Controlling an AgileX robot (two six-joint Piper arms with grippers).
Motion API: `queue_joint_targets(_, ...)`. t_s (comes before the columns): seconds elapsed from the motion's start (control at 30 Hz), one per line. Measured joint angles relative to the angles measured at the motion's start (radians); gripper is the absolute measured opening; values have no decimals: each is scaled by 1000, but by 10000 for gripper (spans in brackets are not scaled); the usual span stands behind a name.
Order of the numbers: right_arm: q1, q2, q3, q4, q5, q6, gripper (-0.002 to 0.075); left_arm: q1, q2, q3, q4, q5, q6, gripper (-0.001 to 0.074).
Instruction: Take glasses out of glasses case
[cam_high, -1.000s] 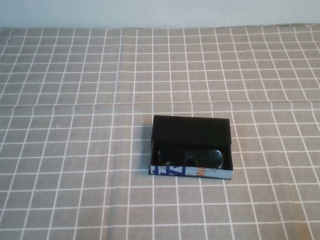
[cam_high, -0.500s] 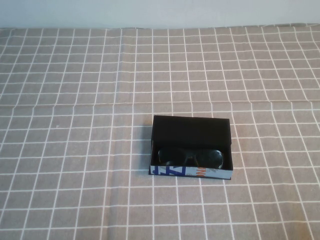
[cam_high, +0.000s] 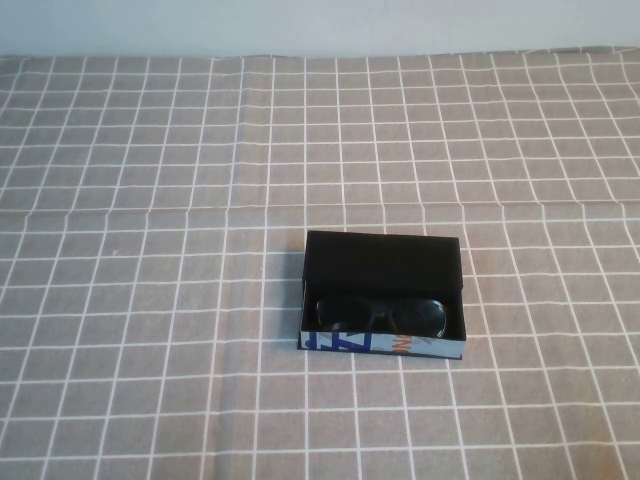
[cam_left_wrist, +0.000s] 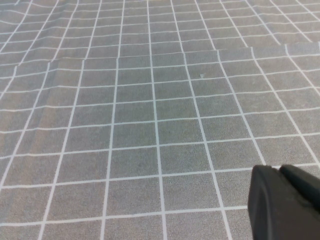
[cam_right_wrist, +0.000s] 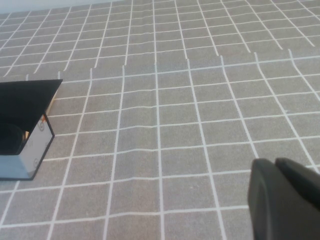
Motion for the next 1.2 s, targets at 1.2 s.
queue_joint_targets(1.2,0,214,-360,674,45,-481,-18,0,0,0,0,0,0,-5)
